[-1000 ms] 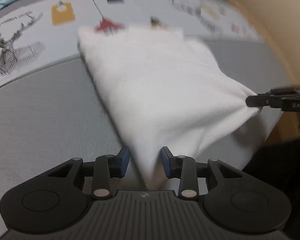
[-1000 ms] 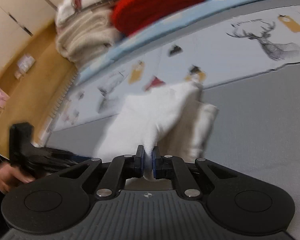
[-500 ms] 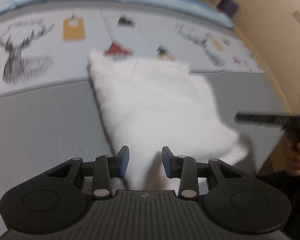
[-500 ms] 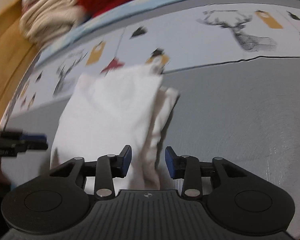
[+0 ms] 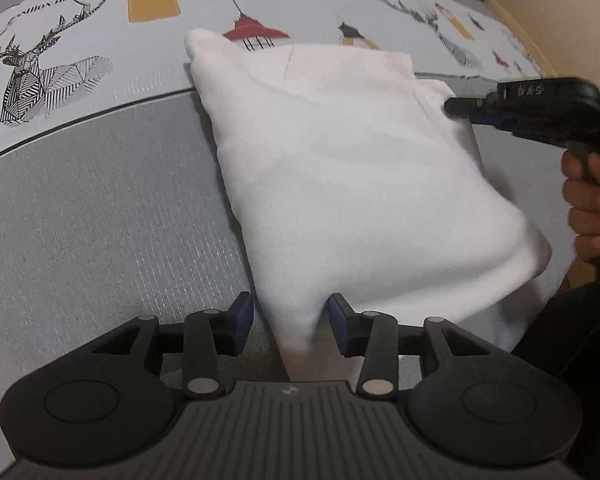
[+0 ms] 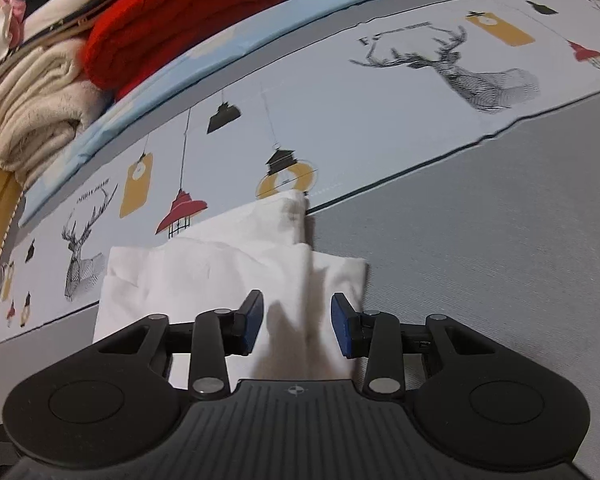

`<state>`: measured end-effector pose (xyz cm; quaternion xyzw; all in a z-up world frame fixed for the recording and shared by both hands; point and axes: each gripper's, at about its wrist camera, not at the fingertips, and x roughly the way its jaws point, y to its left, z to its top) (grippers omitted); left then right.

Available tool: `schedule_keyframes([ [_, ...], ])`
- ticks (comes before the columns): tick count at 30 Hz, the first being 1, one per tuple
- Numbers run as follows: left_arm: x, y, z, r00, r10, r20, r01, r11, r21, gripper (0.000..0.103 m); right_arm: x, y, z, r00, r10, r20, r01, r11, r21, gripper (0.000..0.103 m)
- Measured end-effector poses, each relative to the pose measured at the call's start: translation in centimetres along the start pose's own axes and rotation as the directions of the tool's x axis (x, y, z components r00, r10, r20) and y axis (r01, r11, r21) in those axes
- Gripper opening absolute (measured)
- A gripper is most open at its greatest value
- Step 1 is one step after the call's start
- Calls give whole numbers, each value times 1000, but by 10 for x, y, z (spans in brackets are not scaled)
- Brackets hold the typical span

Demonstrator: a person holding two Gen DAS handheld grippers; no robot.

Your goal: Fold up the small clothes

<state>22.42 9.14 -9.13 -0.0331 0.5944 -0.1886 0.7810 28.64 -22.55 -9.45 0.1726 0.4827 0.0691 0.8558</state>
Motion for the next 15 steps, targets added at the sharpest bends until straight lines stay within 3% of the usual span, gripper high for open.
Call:
schedule_keyframes([
  [1, -2, 0, 1, 1000, -10, 5, 10, 1000, -3, 49, 0, 3, 1, 1000, -2, 12, 2, 1000, -3, 4],
  [5, -5, -1, 5, 999, -50, 21, 50, 999, 13, 57, -26, 0, 10, 975, 13, 224, -20, 999, 30, 2],
  [6, -2, -2, 5, 999, -42, 8, 42, 999, 18, 57, -23, -2, 11, 976, -25, 218, 18, 999, 35, 2],
  [9, 6, -4, 4, 1000, -8, -27, 10, 999, 47, 57, 7, -17, 7, 994, -112, 18, 110, 990, 89, 4],
  [10, 5, -4, 5, 1000, -12, -24, 13, 999, 49, 57, 9, -18, 6, 992, -122, -4, 122, 988, 91, 5],
  [13, -7, 2, 10, 999, -40, 20, 40, 999, 15, 58, -8, -4, 5, 981, -164, 104, 164, 986, 4, 22],
  [15, -16, 11, 14, 996, -67, 65, 69, 997, -39, 59, -20, 2, 2, 981, -131, 144, 136, 990, -25, 50],
])
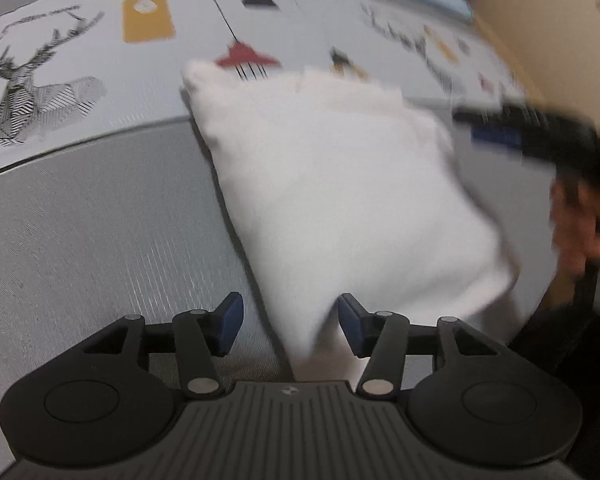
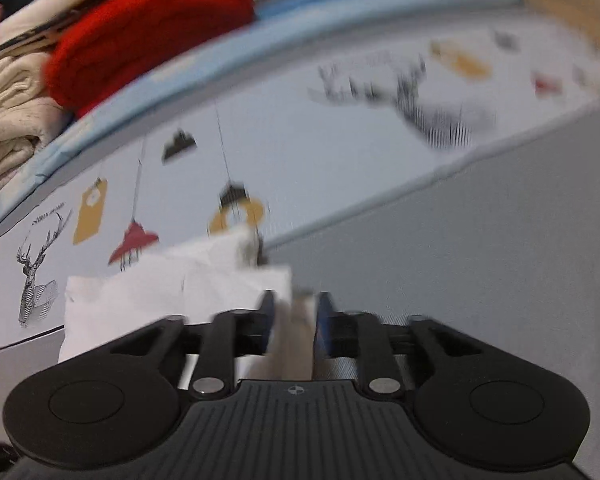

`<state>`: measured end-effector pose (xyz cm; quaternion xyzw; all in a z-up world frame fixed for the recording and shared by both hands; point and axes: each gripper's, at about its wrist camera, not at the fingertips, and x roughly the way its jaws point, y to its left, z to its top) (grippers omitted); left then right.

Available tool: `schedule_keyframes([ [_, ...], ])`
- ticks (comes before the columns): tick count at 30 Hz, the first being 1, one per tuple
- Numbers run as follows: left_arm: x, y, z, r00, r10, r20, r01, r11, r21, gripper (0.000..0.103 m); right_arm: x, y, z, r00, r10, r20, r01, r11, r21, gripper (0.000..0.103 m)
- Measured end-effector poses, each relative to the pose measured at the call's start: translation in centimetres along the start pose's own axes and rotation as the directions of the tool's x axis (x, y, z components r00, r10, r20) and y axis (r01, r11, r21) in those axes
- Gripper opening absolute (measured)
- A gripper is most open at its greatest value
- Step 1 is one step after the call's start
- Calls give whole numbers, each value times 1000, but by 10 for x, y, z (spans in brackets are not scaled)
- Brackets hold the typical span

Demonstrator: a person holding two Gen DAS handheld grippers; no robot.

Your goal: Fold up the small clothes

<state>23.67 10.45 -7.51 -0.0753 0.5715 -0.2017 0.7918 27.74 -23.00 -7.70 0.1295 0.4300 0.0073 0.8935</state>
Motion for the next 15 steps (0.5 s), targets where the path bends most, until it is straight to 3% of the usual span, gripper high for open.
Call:
schedule_keyframes([
  [2, -4, 6, 6, 999, -2, 38, 4, 998, -66, 64, -3, -2, -2, 994, 104, -37, -103, 995, 7, 55],
  [4, -2, 14, 10, 999, 0, 53, 7, 990, -138, 65, 5, -2, -10, 977, 163, -137, -165, 986, -1, 56],
  [7, 6, 21, 16, 999, -17, 48, 28, 972, -231, 65, 27, 3, -26, 954, 65, -292, -90, 994, -70, 58],
  [9, 13, 21, 17, 998, -29, 50, 41, 962, -269, 65, 31, -1, -30, 951, 46, -306, -68, 996, -60, 68],
  [15, 49, 27, 28, 998, -57, 40, 68, 925, -373, 66, 41, -13, -30, 943, 77, -322, -58, 996, 68, 69],
])
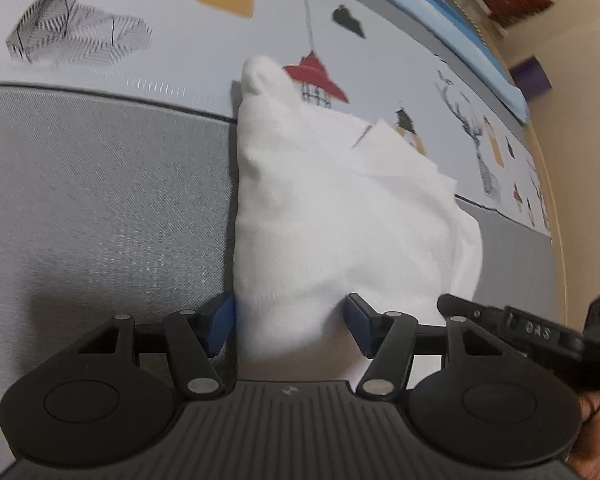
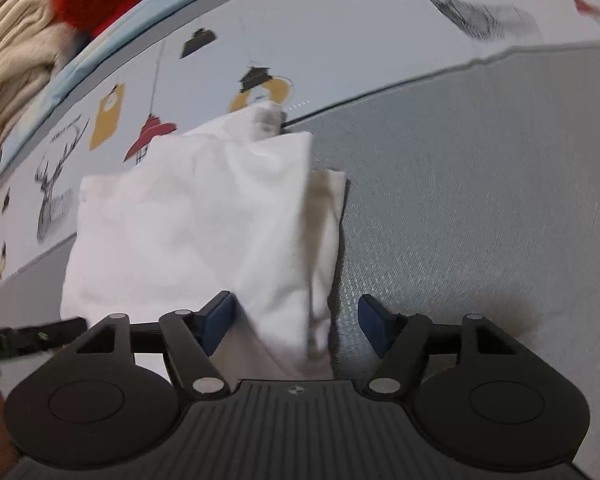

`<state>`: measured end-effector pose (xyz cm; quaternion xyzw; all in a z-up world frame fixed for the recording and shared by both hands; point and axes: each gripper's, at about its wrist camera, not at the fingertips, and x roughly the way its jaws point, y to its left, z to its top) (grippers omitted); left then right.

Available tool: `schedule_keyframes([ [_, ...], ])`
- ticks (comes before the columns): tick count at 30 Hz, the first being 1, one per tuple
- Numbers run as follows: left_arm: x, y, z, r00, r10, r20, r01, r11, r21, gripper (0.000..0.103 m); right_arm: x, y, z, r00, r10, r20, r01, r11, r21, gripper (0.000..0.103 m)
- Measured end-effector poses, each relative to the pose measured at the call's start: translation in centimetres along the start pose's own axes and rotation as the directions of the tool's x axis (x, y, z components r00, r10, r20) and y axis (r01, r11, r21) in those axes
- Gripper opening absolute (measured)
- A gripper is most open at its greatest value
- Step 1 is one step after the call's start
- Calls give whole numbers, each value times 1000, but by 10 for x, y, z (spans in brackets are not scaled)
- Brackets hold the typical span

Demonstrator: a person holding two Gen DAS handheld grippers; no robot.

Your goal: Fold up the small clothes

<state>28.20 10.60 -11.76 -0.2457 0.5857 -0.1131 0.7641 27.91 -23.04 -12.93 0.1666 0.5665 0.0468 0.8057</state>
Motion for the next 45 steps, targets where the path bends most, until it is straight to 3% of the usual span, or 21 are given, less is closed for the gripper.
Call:
schedule_keyframes([
  [2, 6, -1, 2, 1000, -8, 6, 8, 1000, -11, 69, 1, 5, -2, 1000, 8, 3, -8, 1000, 4, 67],
  [3, 8, -2, 4, 1000, -4, 11, 4, 1000, -3, 69, 2, 8, -3, 1000, 17, 6, -17, 1000, -1, 62],
  [6, 3, -12, 8, 997, 27, 72, -30, 999, 45, 39, 0, 20, -2, 999, 31, 31, -30, 999, -32, 40],
  [9, -22, -30, 17, 977, 27, 210, -57, 989, 135, 32, -6, 26, 3, 992, 76, 101, -75, 997, -13, 24],
  [12, -56, -35, 27, 936, -9, 351, -48, 987, 156, 36, -21, 39, 11, 957, 165, 237, -156, 986, -57, 23],
  [14, -73, -28, 32, 906, -19, 424, -41, 990, 133, 51, -25, 48, 16, 930, 206, 305, -190, 978, -82, 28],
  [15, -77, -23, 35, 896, -7, 444, -44, 993, 106, 63, -25, 49, 19, 923, 207, 323, -194, 978, -73, 35],
  [16, -80, -13, 38, 898, -4, 439, -33, 996, 78, 72, -23, 49, 22, 921, 190, 339, -182, 982, -57, 40],
  [17, -78, -4, 40, 911, 0, 413, -22, 999, 50, 72, -21, 49, 23, 925, 157, 346, -151, 988, -43, 47],
  [20, -63, 21, 43, 954, 55, 293, -41, 998, -52, 72, -20, 44, 25, 937, 113, 330, -114, 993, -16, 48],
  [23, -48, 37, 43, 973, 78, 217, -54, 992, -115, 71, -14, 47, 23, 951, 147, 274, -142, 989, -39, 49],
  [27, -31, 50, 36, 988, 50, 145, -21, 980, -196, 51, 3, 50, 15, 976, 165, 145, -157, 986, -62, 49],
  [29, -28, 46, 34, 989, 44, 143, -19, 985, -172, 44, 8, 53, 9, 986, 126, 113, -116, 989, -94, 48],
  [32, -30, 42, 33, 989, -38, 144, 60, 986, -153, 40, 1, 51, 6, 979, 154, 132, -144, 986, -82, 16],
  [34, -30, 40, 33, 990, -48, 133, 66, 988, -140, 41, -8, 50, 5, 976, 124, 180, -112, 991, -75, 15],
  [36, -29, 39, 30, 991, 22, 131, -6, 993, -121, 41, -13, 47, 7, 973, 123, 197, -112, 991, -68, 17],
  [39, -26, 38, 27, 991, 62, 117, -50, 993, -104, 39, -6, 47, 4, 982, 129, 141, -117, 989, -88, 19],
  [41, -26, 33, 25, 988, 102, 114, -95, 993, -64, 36, 0, 49, 2, 990, 58, 126, -42, 991, -126, 28],
  [45, -29, 27, 18, 981, 153, 116, -150, 988, -34, 38, -5, 41, 3, 990, 72, 117, -63, 995, -75, 24],
])
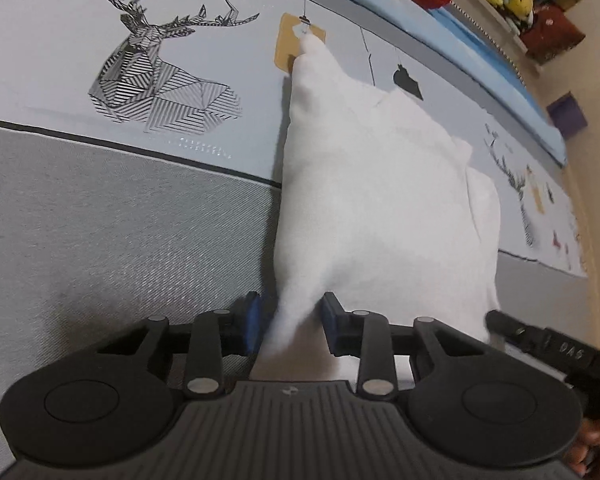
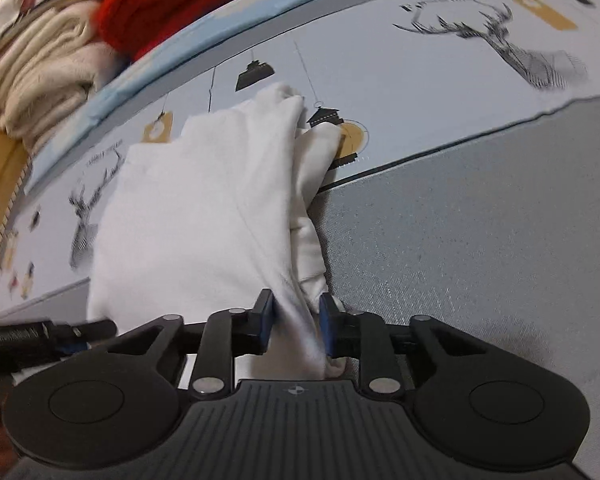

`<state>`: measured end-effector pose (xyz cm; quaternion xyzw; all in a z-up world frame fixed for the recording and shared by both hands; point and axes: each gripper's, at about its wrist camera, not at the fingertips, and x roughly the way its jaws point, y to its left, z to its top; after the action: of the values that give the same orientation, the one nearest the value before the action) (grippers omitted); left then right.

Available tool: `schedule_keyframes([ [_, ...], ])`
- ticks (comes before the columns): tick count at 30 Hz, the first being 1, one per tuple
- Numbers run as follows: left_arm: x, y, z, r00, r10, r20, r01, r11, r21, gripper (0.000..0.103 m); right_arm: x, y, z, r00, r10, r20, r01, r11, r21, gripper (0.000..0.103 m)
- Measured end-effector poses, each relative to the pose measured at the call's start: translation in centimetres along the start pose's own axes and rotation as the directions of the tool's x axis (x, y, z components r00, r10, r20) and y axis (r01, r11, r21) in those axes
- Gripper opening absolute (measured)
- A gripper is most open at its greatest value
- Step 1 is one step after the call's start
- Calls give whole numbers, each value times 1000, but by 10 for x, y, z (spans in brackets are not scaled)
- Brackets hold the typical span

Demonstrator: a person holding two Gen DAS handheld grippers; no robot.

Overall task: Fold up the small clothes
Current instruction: 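Open both grippers and lift them away from the folded shirt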

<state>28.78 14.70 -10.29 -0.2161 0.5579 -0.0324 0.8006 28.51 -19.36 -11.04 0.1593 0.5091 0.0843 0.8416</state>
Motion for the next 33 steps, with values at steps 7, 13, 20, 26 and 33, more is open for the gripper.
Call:
schedule_keyframes([
  [7, -36, -19, -23, 974, 180, 135, -202, 965, 168, 71, -16, -14, -13, 956, -290, -38, 287, 956, -64, 36],
  [13, -107, -51, -62, 856, 210, 473, -374, 883, 284, 98, -93, -30, -20, 935, -282, 216, 281, 959, 36, 38],
  [20, -188, -88, -130, 725, 105, 681, -403, 867, 295, 103, -186, 1, -64, 829, -103, 549, 232, 958, -170, 67],
  [26, -207, -99, -206, 755, 28, 656, -319, 889, 329, 103, -217, 12, -125, 830, -39, 556, 201, 952, -233, 74],
  [33, -167, -98, -220, 839, 82, 537, -279, 913, 297, 103, -211, 27, -161, 875, -38, 482, 172, 956, -237, 80],
])
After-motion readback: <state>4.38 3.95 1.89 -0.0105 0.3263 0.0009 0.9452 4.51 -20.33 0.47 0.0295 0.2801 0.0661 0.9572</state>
